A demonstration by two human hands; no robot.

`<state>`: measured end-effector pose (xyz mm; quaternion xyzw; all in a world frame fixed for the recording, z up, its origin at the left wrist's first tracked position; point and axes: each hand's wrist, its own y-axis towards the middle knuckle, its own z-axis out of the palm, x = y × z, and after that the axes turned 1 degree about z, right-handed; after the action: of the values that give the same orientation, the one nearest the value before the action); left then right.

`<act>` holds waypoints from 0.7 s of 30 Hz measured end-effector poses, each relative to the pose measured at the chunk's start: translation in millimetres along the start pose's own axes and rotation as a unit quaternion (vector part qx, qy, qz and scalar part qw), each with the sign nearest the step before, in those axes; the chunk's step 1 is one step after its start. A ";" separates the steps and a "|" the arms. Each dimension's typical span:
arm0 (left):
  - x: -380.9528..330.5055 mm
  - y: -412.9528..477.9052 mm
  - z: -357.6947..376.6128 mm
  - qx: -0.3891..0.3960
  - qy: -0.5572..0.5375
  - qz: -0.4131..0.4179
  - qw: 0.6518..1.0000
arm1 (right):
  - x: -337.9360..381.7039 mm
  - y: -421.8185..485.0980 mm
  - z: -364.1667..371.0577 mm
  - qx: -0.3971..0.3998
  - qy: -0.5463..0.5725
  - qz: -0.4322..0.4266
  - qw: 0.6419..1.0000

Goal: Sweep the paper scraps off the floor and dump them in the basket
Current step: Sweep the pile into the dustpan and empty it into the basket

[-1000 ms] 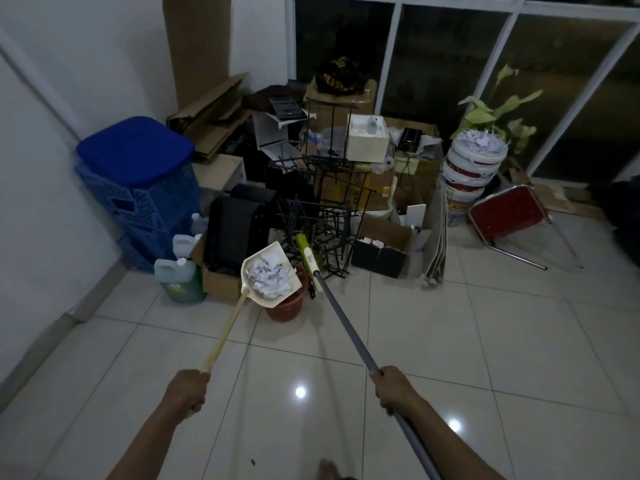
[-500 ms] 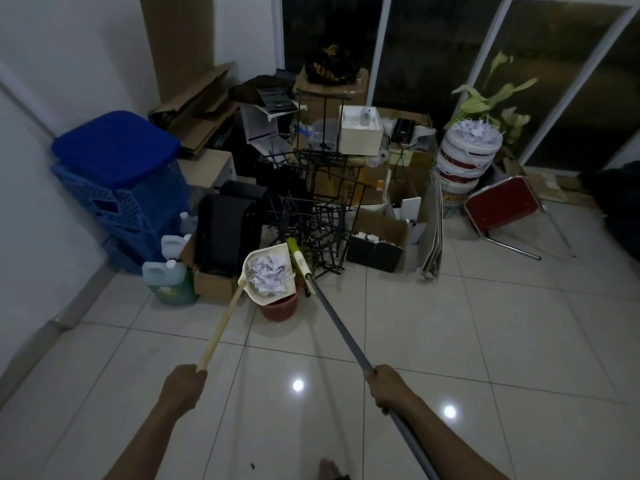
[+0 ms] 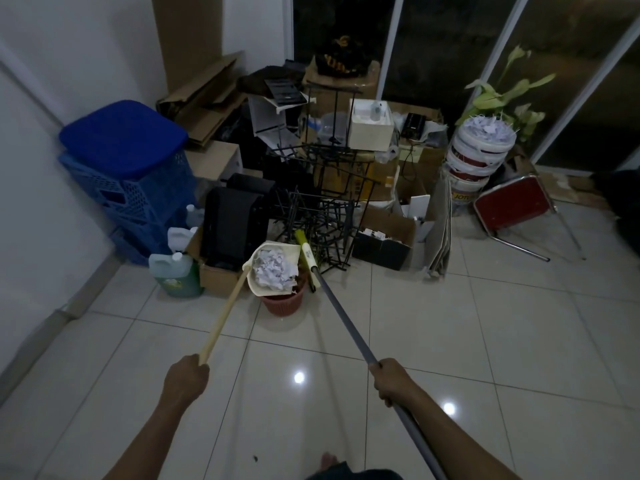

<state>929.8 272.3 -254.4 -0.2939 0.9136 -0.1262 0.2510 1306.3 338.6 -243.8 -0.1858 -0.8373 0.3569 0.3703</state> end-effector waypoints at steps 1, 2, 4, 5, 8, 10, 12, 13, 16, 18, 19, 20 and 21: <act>1.9 -1.3 2.1 -0.006 0.014 0.007 1.000 | 1.0 0.4 0.4 0.001 0.000 0.001 1.000; 4.1 -2.2 5.1 -0.012 0.023 0.016 1.000 | 1.2 0.6 0.0 0.001 0.001 0.002 1.000; 10.2 -3.8 11.2 -0.027 0.028 0.029 0.999 | 2.0 1.4 -1.2 0.003 0.002 0.004 1.000; 13.2 -4.5 14.4 -0.034 0.025 0.031 0.999 | 1.7 2.1 -2.0 0.004 0.002 0.006 1.000; 18.5 -9.6 21.1 -0.050 0.022 0.040 0.998 | -1.1 2.6 -5.1 0.003 -0.001 0.011 1.000; 18.7 -12.2 22.9 -0.050 0.027 0.046 0.997 | -3.0 2.0 -7.2 0.001 0.002 0.011 1.000; 19.0 -13.2 23.6 -0.052 0.036 0.049 0.997 | -5.2 1.6 -8.2 -0.001 0.002 0.009 1.000; 19.2 -13.2 24.1 -0.053 0.042 0.047 0.997 | -6.3 1.6 -8.7 -0.001 0.002 0.010 1.000; 22.7 -15.2 29.6 -0.055 0.049 0.042 0.996 | -10.4 0.8 -9.6 -0.001 -0.008 0.010 1.000; 24.3 -17.2 33.7 -0.058 0.047 0.044 0.996 | -12.5 0.8 -10.6 0.001 -0.012 0.010 1.000; 24.5 -18.0 35.0 -0.058 0.046 0.042 0.996 | -13.0 0.6 -11.1 0.001 -0.013 0.011 1.000; 24.4 -19.2 35.7 -0.058 0.047 0.041 0.996 | -14.0 0.2 -11.6 0.000 -0.014 0.012 1.000; 23.8 -20.4 36.1 -0.059 0.048 0.040 0.996 | -15.0 -0.1 -12.2 0.000 -0.016 0.012 1.000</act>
<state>942.0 238.8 -286.3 -0.2650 0.9415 -0.0757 0.1938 1325.3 335.5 -245.3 -0.1902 -0.8407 0.3646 0.3522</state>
